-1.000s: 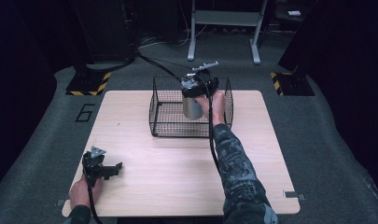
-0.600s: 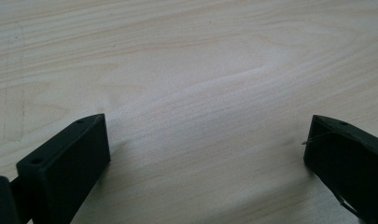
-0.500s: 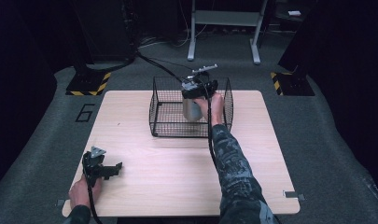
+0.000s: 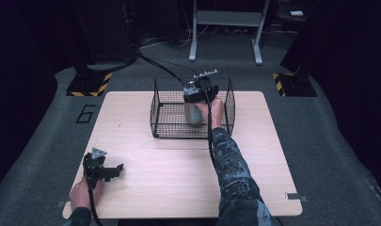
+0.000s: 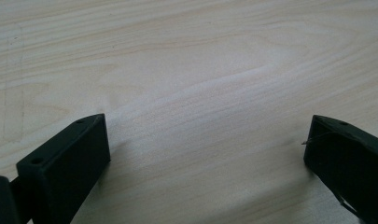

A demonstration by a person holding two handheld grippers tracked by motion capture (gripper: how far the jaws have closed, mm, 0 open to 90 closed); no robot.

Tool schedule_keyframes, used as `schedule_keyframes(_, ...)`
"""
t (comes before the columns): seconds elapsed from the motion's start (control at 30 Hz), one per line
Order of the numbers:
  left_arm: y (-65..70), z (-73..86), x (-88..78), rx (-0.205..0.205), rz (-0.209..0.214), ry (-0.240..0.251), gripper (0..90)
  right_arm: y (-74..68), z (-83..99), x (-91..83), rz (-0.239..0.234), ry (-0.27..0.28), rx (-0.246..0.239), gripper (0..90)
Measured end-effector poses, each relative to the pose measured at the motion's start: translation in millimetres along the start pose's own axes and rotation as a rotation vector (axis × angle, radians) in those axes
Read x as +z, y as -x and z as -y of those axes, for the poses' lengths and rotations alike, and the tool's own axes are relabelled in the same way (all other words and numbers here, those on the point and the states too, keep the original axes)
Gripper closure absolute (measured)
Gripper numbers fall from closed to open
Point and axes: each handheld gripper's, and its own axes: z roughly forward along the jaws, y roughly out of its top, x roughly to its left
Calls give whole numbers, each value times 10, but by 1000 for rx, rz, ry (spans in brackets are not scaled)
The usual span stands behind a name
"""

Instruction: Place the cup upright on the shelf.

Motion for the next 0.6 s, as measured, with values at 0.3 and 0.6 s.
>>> schedule_keyframes(0.3, -4, -1, 1, 5, -3, 2, 1, -8, 82, 110, 9, -17, 7, 36)
schedule_keyframes(0.6, -6, -4, -5, 8, -1, -6, 1, -4, 132, 115, 10, -7, 22, 35)
